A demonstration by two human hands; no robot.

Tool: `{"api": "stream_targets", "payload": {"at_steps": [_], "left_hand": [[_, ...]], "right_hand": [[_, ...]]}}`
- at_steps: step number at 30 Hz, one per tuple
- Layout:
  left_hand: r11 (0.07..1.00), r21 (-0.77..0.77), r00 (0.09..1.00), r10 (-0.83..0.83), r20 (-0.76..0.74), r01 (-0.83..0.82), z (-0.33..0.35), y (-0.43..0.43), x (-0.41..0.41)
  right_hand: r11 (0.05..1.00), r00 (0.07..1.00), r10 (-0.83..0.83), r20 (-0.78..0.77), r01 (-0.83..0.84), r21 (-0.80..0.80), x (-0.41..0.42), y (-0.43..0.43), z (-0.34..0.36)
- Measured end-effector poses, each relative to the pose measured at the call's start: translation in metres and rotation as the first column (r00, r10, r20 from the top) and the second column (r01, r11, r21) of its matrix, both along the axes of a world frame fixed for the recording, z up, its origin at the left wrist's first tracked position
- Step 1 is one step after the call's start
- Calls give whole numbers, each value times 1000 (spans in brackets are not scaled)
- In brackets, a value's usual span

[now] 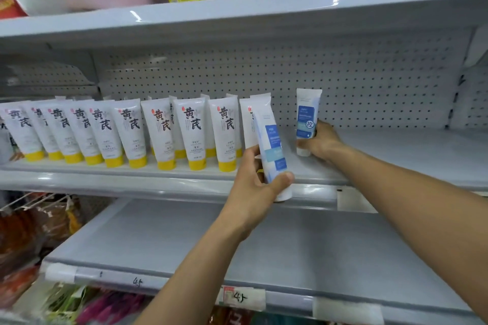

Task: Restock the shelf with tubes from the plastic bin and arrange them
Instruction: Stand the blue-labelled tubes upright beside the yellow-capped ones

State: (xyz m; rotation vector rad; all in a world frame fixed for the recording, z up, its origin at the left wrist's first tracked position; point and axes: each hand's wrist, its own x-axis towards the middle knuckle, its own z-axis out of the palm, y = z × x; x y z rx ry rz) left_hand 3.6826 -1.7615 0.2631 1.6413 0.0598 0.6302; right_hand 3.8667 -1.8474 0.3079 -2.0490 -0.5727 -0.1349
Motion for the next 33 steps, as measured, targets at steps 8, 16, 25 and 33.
{"api": "stream_targets", "payload": {"at_steps": [8, 16, 25, 33], "left_hand": [[998, -56, 1000, -15, -14, 14, 0, -7, 1], [997, -57, 998, 54, 39, -51, 13, -28, 5], [953, 200, 974, 221, 55, -228, 14, -32, 9], [901, 322, 952, 307, -7, -289, 1, -7, -9]], "right_hand": [[998, 994, -51, -99, 48, -35, 3, -11, 2], [857, 850, 512, -124, -515, 13, -75, -54, 22], [938, 941, 337, -23, -334, 89, -84, -49, 24], [984, 989, 147, 19, -148, 97, -56, -40, 3]]}}
